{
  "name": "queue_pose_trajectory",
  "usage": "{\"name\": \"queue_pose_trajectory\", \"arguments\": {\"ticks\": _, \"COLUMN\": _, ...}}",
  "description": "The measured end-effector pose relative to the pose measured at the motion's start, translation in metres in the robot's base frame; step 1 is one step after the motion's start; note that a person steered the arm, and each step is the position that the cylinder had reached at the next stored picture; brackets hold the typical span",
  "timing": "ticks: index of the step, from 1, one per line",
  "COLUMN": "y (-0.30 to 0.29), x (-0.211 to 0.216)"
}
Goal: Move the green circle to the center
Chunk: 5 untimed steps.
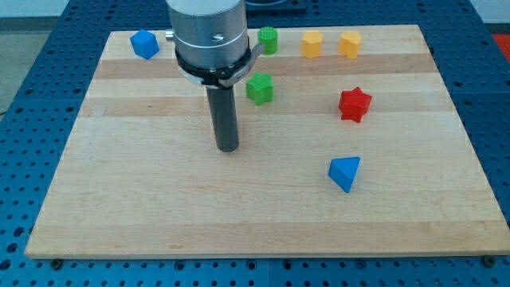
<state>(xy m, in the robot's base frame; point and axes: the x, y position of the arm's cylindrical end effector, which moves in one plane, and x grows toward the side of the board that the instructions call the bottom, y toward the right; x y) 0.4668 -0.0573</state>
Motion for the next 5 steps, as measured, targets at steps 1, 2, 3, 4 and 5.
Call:
{"name": "queue_pose_trajectory", "arguments": {"ticks": 1, "y": 0.0, "x": 0.0}}
{"name": "queue_pose_trajectory", "arguments": {"ticks": 2, "y": 0.005, "x": 0.004}}
{"name": "queue_pose_trajectory", "arguments": {"ticks": 3, "y": 0.007, "x": 0.005}}
{"name": "queue_pose_trajectory", "arguments": {"ticks": 4, "y": 0.007, "x": 0.005}}
{"name": "queue_pose_trajectory", "arguments": {"ticks": 5, "y": -0.003, "x": 0.008}}
